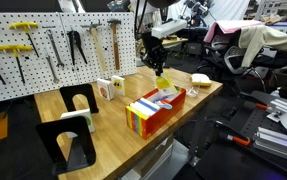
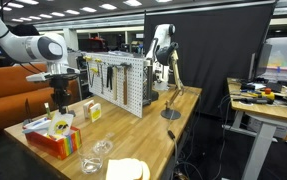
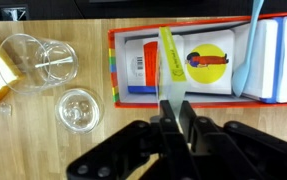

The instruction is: Take the book at the far right and place it in the box

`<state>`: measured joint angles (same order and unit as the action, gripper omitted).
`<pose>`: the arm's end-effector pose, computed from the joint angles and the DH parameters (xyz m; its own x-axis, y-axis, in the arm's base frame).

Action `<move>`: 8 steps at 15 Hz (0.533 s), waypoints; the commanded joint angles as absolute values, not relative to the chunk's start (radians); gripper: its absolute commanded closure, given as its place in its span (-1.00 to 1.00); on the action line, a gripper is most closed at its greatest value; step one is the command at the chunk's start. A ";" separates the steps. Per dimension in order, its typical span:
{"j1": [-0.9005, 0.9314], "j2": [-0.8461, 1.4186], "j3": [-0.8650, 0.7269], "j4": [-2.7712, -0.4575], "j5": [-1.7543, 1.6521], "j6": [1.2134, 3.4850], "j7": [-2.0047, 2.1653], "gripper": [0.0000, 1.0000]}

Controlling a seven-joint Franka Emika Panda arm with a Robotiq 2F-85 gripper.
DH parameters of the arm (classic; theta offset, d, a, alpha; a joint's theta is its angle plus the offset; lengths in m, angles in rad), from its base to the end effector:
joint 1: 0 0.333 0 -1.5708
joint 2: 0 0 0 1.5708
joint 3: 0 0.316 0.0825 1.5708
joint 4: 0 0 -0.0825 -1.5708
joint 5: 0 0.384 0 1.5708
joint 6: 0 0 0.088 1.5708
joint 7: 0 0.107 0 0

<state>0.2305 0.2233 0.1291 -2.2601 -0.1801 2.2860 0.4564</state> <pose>0.4845 0.1786 0.2485 0.9897 0.0225 -0.1412 0.0453 -0.9860 0.1604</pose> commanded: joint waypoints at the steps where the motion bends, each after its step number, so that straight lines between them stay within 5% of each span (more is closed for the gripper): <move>1: 0.248 0.228 0.114 -2.257 -0.232 2.314 0.499 0.93; 8: 0.280 0.268 0.100 -2.235 -0.316 2.368 0.632 0.93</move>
